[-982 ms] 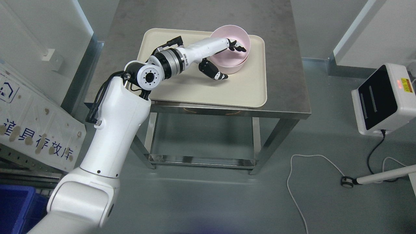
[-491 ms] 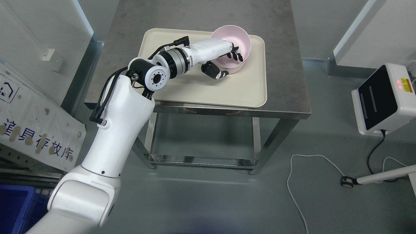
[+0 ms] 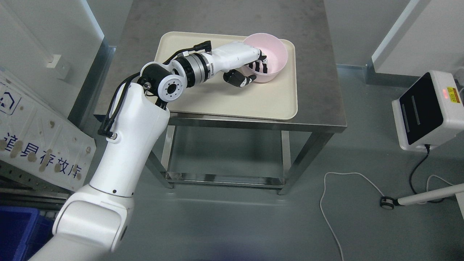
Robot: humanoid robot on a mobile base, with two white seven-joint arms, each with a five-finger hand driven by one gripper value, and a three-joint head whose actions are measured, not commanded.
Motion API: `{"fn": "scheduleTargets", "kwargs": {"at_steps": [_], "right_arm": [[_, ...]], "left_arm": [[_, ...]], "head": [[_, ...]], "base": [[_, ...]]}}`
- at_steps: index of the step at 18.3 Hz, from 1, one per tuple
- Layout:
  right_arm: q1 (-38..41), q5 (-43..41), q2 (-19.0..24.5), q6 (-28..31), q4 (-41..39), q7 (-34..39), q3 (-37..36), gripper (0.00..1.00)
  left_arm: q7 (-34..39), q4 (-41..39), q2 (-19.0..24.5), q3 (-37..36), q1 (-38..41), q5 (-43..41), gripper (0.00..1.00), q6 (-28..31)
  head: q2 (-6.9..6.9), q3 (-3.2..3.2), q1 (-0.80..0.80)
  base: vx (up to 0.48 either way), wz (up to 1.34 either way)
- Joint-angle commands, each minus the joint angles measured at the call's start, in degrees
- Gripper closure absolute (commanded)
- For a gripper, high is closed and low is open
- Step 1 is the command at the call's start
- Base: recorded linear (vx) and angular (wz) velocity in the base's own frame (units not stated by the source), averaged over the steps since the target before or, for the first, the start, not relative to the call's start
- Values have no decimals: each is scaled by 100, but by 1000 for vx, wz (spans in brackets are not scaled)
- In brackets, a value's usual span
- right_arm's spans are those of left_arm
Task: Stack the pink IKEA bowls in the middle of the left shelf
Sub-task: 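Regrasp the stacked pink bowls with the left hand and lift them, then carry the stacked bowls in the left hand while turning toward the blue bins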
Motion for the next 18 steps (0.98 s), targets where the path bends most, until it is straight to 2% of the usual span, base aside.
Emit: {"fn": "scheduleTargets", "kwargs": {"at_steps": [1,8,12,18], "right_arm": [[0,44,-100,5,0,-3,-53,0],[0,44,-100,5,0,-2,-53,0],[0,44,-100,5,0,-3,-53,0],[0,44,-100,5,0,-3,-53,0]], "left_arm": [[-162,-58,100,1218,-28,749,100,-168],[-628,-945,100,2326,358,2323,99,-458],[-699,-1376,100,2450,552,2483,98,-485],[-699,-1421,100,2468,578,2483,98,-494]], "head": [[0,0,0],[0,0,0],[0,0,0],[0,0,0]], "base": [[0,0],[0,-1],[0,0],[-36,4]]}}
